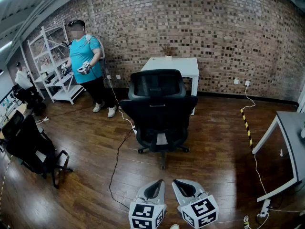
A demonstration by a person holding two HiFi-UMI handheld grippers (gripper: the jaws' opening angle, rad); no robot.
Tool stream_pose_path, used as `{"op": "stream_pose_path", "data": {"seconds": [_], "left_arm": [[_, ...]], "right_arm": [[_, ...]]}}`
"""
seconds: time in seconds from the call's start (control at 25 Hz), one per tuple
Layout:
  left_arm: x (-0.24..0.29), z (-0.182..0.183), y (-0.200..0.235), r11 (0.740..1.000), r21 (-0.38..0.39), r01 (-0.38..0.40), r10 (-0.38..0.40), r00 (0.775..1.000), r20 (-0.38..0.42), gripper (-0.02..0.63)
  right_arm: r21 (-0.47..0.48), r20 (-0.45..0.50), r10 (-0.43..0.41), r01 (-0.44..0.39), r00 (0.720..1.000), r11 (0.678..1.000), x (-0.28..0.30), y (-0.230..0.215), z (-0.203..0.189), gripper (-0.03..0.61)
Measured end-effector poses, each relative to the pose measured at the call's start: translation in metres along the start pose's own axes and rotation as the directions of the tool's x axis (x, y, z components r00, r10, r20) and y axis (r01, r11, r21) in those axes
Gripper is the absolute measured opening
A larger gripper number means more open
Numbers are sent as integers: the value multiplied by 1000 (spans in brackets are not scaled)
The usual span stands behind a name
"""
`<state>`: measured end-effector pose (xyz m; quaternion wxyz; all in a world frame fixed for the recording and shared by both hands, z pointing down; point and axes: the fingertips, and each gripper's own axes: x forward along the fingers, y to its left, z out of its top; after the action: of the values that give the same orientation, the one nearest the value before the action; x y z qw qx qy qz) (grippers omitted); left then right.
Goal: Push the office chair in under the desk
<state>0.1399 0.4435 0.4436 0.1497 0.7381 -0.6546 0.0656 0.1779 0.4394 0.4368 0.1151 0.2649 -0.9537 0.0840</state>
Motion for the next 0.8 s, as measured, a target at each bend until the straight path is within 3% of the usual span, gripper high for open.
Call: {"op": "stream_pose_path", "data": {"seconds": [0.36,0.8], "left_arm": [[0,9,-4,1000,-7,-14,14,999,29,15],[52,21,23,1000,-22,4,-2,998,69,15]], "right_arm": [[-5,24,12,-12,1000,1000,-7,-9,2,2],[-37,41,-5,7,999,999,38,-47,11,2]]}}
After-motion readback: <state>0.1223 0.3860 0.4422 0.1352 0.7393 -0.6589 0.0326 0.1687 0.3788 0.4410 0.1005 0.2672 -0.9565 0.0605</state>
